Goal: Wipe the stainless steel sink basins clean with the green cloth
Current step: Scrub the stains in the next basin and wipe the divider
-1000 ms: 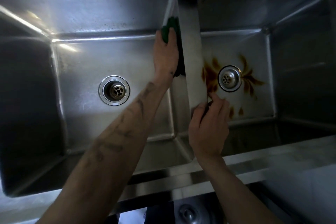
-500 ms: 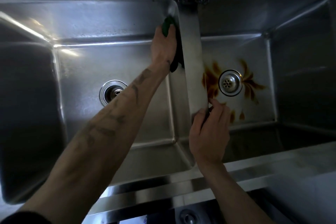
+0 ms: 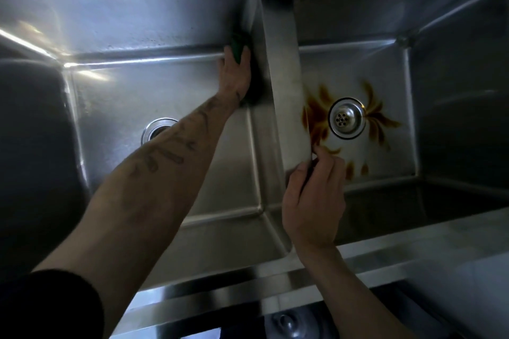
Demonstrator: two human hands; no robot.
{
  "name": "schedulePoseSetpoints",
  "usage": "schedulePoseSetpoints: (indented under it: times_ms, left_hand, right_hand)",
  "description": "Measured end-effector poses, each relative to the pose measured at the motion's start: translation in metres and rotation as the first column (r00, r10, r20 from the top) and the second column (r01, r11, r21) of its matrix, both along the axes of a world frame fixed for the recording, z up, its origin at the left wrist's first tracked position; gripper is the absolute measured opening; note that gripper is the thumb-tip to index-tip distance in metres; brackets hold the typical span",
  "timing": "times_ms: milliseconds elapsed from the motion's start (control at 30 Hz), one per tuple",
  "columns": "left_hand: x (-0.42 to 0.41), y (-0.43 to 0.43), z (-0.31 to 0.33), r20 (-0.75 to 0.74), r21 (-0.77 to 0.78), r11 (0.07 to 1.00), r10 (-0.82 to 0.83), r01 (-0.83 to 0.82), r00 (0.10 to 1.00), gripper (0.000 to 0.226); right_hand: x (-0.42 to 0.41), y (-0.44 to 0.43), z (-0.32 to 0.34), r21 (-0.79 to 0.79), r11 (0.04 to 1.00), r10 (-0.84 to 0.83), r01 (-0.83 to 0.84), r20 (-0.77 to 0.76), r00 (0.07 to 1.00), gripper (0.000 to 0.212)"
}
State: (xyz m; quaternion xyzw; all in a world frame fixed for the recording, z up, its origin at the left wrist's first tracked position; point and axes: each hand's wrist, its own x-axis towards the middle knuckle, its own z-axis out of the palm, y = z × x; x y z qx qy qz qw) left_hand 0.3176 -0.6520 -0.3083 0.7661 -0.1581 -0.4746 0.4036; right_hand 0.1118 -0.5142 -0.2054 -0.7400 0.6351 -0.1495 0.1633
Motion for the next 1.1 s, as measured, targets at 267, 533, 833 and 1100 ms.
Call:
schedulePoseSetpoints:
  times_ms: [267, 533, 833, 1100]
  left_hand:
    - [-0.054, 0.09, -0.019, -0.083, 0.153, 0.978, -0.127, 0.139, 0.988, 0.045]
    - [-0.123, 0.199, -0.039, -0.339, 0.27, 0.897, -0.252, 0.35, 0.906, 0.073]
    - [-0.113, 0.203, 0.045, -0.522, 0.119, 0.971, -0.118, 0.209, 0.844, 0.043]
    - [-0.104, 0.164, 0.091, -0.365, 0.045, 0.997, 0.076, -0.064, 0.928, 0.017]
  right_hand:
    - [0.001, 0.0, 0.003, 0.008, 1.0, 0.014, -0.014, 0.001, 1.0, 0.033]
    - [0.002, 0.0, 0.002, 0.006, 1.0, 0.0, 0.0, -0.004, 1.0, 0.031]
    - [0.002, 0.0, 0.004, 0.024, 1.0, -0.016, 0.016, -0.014, 1.0, 0.032]
    - [0.002, -0.001, 0.006, 0.034, 0.999, -0.019, 0.019, -0.005, 1.0, 0.033]
